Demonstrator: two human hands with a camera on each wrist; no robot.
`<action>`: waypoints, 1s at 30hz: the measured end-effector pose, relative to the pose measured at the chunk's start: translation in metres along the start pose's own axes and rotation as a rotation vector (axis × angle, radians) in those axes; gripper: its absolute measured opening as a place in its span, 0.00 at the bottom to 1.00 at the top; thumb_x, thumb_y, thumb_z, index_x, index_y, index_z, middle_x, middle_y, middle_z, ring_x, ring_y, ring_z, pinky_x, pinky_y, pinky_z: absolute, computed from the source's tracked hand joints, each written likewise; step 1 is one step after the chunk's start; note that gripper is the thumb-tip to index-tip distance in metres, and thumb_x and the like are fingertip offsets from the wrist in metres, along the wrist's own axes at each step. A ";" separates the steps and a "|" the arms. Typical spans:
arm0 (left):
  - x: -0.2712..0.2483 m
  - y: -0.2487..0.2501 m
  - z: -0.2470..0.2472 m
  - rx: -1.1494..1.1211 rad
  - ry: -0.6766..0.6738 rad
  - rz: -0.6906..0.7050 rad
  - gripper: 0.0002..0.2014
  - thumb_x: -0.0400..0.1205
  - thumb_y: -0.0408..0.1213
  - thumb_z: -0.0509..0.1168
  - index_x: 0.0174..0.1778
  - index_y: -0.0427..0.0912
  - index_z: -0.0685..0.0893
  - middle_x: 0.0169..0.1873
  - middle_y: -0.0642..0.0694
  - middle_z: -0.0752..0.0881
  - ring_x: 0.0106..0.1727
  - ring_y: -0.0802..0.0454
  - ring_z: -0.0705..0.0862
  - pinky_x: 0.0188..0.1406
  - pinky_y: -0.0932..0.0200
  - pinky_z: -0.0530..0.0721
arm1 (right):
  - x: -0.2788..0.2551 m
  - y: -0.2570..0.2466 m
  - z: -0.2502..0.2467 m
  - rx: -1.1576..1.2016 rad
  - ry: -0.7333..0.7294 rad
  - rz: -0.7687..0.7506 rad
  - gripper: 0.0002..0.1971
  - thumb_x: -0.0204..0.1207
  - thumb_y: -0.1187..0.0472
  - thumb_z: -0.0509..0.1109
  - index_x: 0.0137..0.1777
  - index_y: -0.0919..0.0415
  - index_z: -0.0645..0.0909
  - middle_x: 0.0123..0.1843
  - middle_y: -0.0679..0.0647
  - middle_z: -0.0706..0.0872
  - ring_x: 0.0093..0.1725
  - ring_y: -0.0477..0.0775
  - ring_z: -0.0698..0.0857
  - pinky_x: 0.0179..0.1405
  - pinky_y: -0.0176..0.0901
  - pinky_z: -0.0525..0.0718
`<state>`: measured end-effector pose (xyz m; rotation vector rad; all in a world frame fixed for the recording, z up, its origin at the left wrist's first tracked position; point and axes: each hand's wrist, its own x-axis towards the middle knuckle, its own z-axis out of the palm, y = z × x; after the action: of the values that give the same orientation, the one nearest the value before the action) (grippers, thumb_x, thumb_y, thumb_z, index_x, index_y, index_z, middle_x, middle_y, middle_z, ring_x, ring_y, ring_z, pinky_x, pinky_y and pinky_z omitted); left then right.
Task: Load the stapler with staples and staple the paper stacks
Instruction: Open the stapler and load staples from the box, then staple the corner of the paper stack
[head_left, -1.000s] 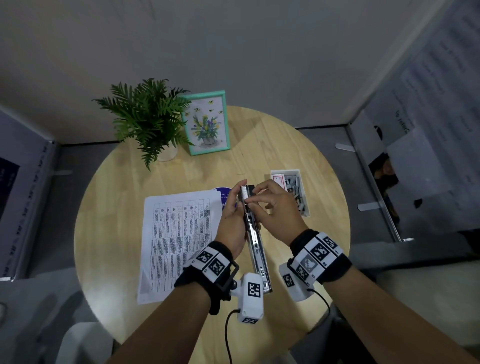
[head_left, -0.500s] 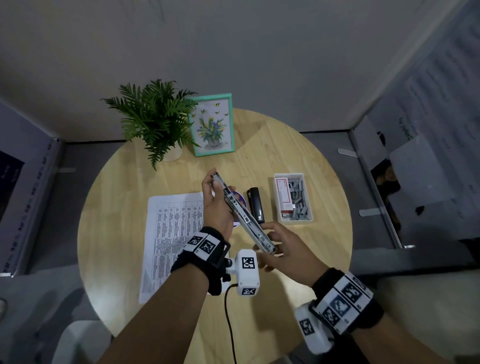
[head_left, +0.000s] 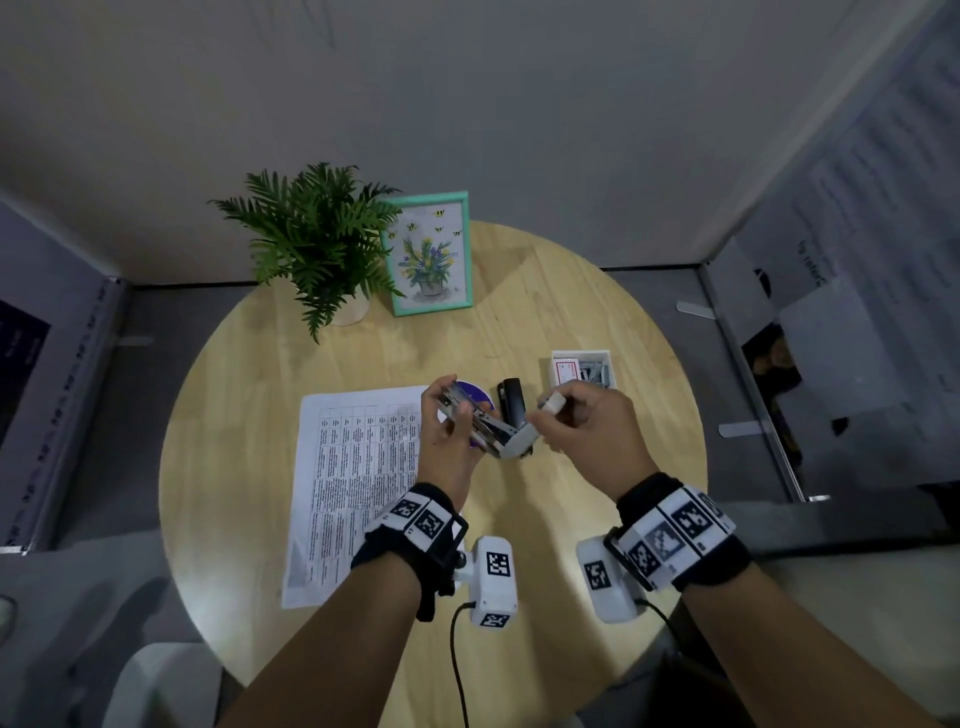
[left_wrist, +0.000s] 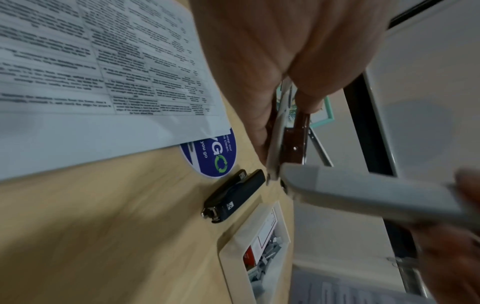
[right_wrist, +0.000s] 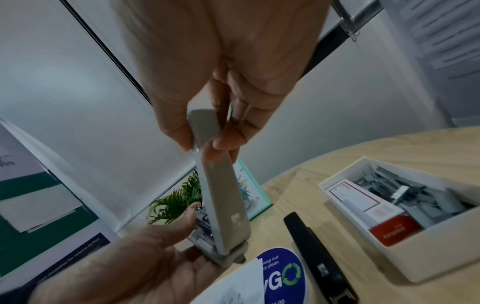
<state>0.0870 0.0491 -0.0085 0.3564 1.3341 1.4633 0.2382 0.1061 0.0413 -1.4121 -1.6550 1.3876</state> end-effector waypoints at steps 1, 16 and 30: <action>-0.002 0.001 0.001 0.012 -0.015 0.005 0.11 0.86 0.38 0.59 0.64 0.53 0.72 0.46 0.38 0.84 0.49 0.42 0.85 0.49 0.43 0.84 | 0.002 -0.002 0.003 -0.009 -0.006 -0.009 0.04 0.70 0.61 0.79 0.39 0.57 0.85 0.34 0.59 0.88 0.32 0.52 0.83 0.32 0.49 0.84; -0.006 0.010 0.012 -0.148 -0.114 -0.202 0.12 0.86 0.48 0.56 0.53 0.44 0.79 0.48 0.38 0.88 0.42 0.47 0.88 0.34 0.53 0.87 | 0.019 0.010 0.044 -0.378 -0.076 -0.152 0.12 0.80 0.49 0.67 0.58 0.49 0.87 0.41 0.53 0.76 0.43 0.49 0.77 0.37 0.29 0.70; 0.001 0.026 -0.023 -0.119 0.112 -0.043 0.11 0.69 0.32 0.77 0.34 0.49 0.82 0.44 0.40 0.83 0.45 0.44 0.83 0.44 0.54 0.83 | 0.003 0.015 0.073 0.837 -0.169 0.774 0.33 0.76 0.35 0.63 0.63 0.66 0.81 0.55 0.72 0.86 0.52 0.66 0.88 0.51 0.56 0.89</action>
<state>0.0556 0.0430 0.0057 0.1696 1.3275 1.5377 0.1781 0.0828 0.0038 -1.4400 -0.3967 2.2915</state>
